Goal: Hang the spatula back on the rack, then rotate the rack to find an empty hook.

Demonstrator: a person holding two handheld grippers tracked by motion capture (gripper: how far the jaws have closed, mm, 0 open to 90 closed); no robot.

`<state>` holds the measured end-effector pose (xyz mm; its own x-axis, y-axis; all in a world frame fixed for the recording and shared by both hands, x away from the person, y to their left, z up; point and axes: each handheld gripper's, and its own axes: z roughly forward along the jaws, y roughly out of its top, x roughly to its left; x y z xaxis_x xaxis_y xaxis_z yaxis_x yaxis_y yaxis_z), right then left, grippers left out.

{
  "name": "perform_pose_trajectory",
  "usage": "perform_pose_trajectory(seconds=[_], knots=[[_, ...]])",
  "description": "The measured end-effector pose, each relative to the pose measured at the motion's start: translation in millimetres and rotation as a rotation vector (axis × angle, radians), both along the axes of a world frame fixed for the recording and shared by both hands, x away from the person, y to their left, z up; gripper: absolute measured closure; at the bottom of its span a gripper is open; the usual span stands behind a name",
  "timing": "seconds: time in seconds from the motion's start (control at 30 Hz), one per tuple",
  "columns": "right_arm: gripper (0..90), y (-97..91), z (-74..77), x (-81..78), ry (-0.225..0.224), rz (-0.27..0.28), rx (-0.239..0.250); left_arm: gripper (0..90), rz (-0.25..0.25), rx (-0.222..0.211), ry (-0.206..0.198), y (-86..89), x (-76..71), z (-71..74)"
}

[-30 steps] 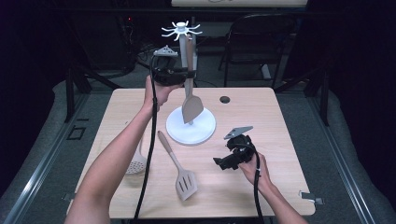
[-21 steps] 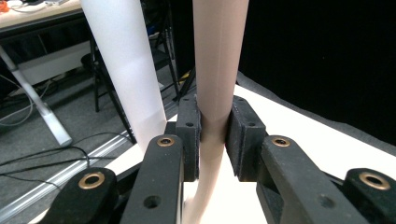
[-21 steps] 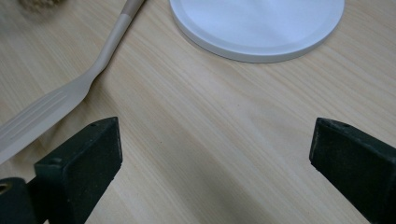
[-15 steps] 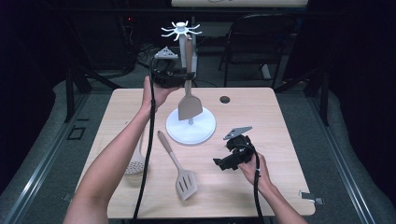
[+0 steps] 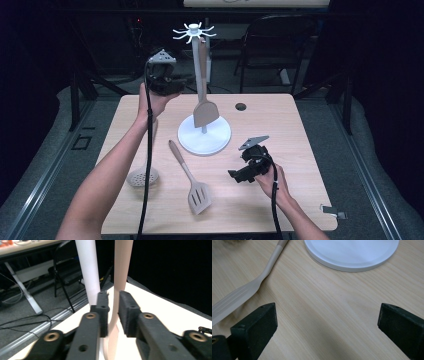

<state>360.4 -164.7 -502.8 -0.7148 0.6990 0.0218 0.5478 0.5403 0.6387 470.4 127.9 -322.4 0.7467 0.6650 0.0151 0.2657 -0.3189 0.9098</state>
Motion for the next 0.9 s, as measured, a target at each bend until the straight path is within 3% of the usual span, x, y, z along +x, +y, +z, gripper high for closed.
perform_pose_trajectory(seconds=[0.2,0.9], knots=[[2.5,0.8,-0.8,0.2,0.007,0.005,-0.009,89.7,0.000,0.010,-0.030,1.9,-6.4,9.2],[3.0,2.3,-2.9,2.2,0.019,0.011,-0.032,90.0,0.002,0.004,-0.126,-4.9,-17.9,58.7]])
